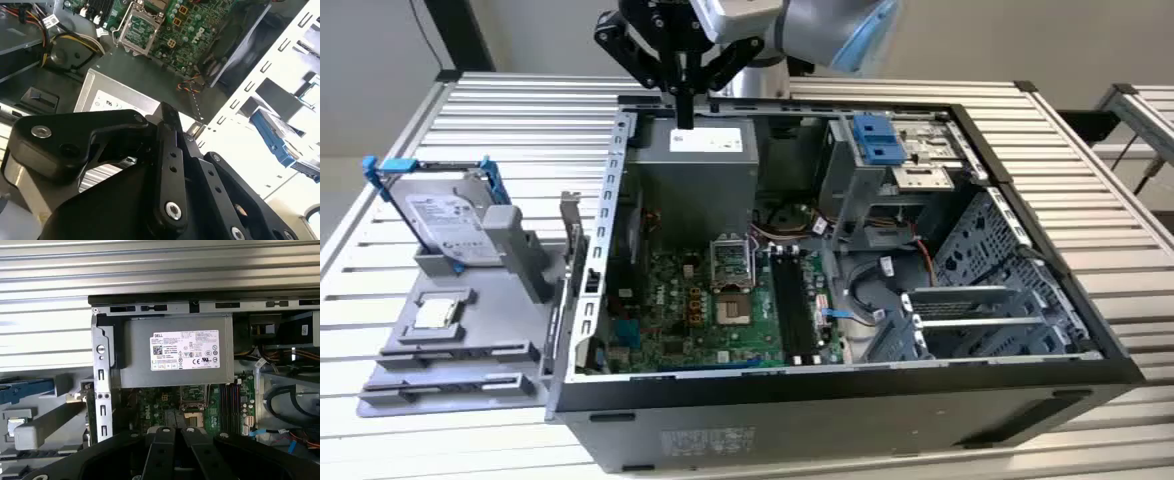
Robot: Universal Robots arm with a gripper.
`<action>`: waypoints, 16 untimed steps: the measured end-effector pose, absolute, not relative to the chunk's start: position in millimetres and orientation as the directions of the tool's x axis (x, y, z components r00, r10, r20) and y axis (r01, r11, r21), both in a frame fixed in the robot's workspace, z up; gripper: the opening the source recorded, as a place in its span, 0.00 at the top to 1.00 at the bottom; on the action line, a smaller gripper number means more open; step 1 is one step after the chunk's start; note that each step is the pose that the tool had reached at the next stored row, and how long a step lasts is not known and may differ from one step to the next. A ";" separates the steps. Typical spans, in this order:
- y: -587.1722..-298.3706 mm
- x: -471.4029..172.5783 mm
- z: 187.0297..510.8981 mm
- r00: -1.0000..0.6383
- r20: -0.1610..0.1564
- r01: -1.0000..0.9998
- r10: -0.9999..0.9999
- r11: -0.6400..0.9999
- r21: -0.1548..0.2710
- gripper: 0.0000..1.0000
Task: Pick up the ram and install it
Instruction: 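Reach for the ram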
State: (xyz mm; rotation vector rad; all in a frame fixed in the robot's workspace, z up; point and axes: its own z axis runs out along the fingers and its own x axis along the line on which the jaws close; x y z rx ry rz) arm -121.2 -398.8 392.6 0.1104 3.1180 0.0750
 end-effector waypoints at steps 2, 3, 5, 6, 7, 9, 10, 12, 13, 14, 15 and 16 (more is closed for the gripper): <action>-398.8 -121.2 392.6 -0.997 -0.019 0.070 0.071 0.996 0.049 1.00; -398.8 -121.2 392.6 -0.997 -0.019 0.070 0.071 0.996 0.049 1.00; -398.8 -121.2 392.6 -0.997 -0.019 0.070 0.071 0.996 0.049 1.00; -398.8 -121.2 392.6 -0.997 -0.019 0.070 0.071 0.996 0.049 1.00; -398.8 -121.2 392.6 -0.997 -0.019 0.070 0.071 0.996 0.049 1.00; -398.8 -121.2 392.6 -0.997 -0.019 0.070 0.071 0.996 0.049 1.00; -398.8 -121.3 392.6 -0.997 -0.019 0.070 0.071 0.996 0.049 1.00; -398.8 -121.3 392.6 -0.997 -0.019 0.070 0.071 0.996 0.049 1.00; -398.8 -121.3 392.6 -0.997 -0.019 0.070 0.071 0.996 0.049 1.00; -398.7 -121.7 392.6 -0.997 -0.019 0.070 0.071 0.996 0.049 1.00; -398.7 -123.8 392.8 -0.997 -0.019 0.070 0.071 0.996 0.049 1.00; -398.4 -126.0 392.7 -0.997 -0.019 0.070 0.071 0.996 0.049 1.00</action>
